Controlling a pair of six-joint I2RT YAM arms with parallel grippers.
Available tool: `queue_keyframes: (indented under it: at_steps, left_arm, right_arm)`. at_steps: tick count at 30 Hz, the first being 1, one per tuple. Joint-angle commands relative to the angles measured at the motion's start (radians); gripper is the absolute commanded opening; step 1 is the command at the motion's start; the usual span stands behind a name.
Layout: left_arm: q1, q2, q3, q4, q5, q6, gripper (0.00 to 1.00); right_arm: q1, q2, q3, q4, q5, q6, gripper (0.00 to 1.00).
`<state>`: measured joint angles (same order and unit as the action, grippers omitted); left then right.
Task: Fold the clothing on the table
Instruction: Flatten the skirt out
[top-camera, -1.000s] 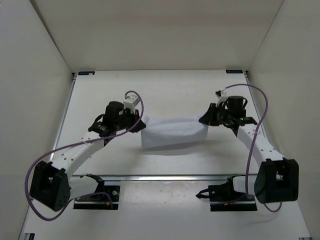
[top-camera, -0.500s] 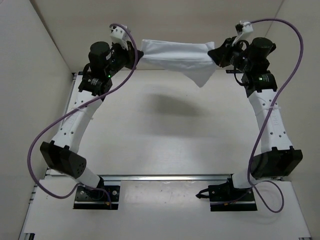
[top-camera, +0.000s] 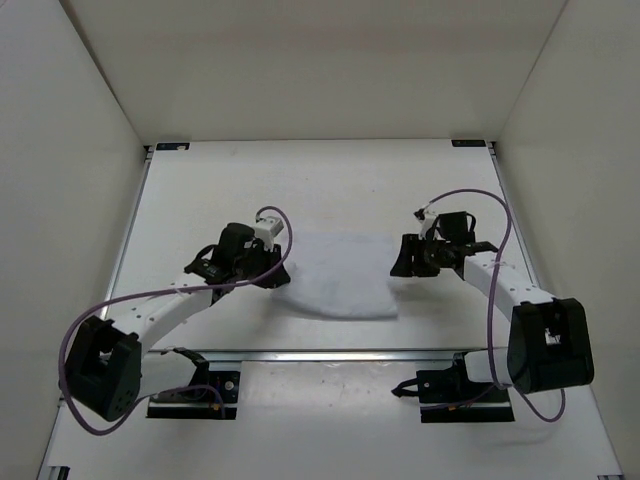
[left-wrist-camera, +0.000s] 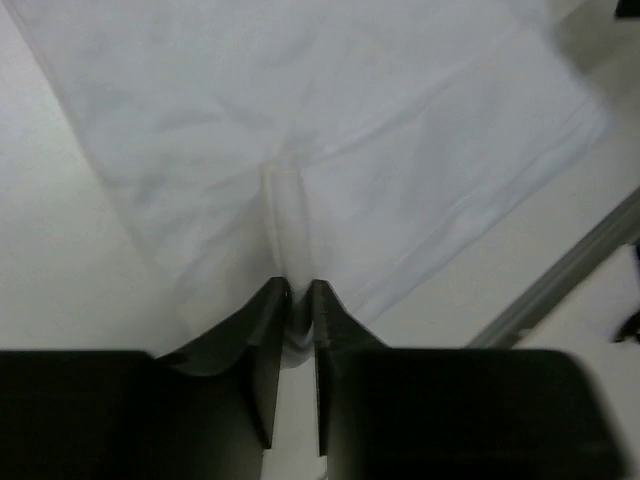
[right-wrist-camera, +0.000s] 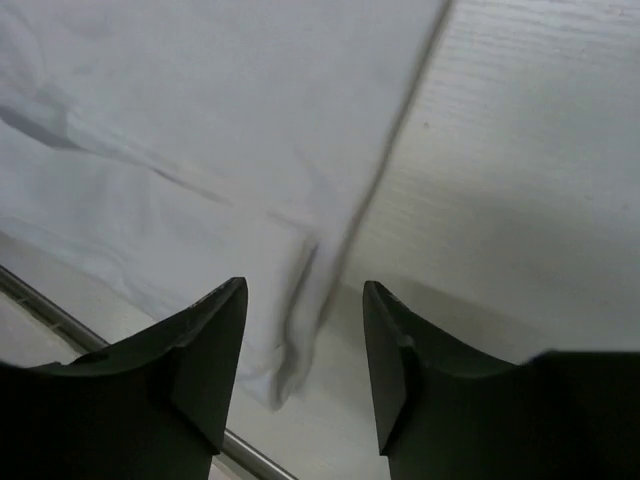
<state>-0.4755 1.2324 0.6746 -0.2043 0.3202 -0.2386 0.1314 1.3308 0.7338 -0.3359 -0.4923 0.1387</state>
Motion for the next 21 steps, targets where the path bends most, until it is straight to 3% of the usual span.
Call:
queue_keyframes:
  at_steps: [1, 2, 4, 5, 6, 7, 15, 21]
  left_arm:
    - [-0.028, -0.143, -0.055, 0.035, 0.046, -0.088, 0.33]
    - [-0.032, -0.154, -0.072, 0.037, 0.069, -0.105, 0.4]
    - [-0.009, -0.177, -0.084, 0.02, 0.062, -0.116, 0.77]
    - [-0.002, -0.178, -0.08, 0.014, 0.063, -0.111, 0.81]
    - [0.011, -0.2, -0.069, -0.042, 0.056, -0.104, 0.94]
    - [0.027, -0.202, -0.064, -0.056, 0.039, -0.097, 0.99]
    - [0.049, -0.234, -0.104, -0.092, 0.052, -0.105, 0.98]
    - [0.029, -0.139, -0.112, -0.049, 0.092, -0.119, 0.84]
  right_arm:
    - [0.023, -0.11, -0.01, 0.031, 0.011, 0.021, 0.49]
    - [0.017, -0.119, -0.019, 0.031, -0.005, 0.031, 0.56]
    - [0.016, -0.152, -0.037, 0.038, -0.025, 0.073, 0.7]
    - [0.005, -0.156, -0.053, 0.049, -0.047, 0.085, 0.72]
    - [-0.002, -0.174, -0.065, 0.054, -0.063, 0.102, 0.75]
    - [0.002, -0.186, -0.079, 0.051, -0.065, 0.116, 0.75]
    - [0.125, -0.308, -0.192, 0.072, -0.081, 0.189, 0.71]
    - [0.16, -0.228, -0.241, 0.13, -0.083, 0.211, 0.59]
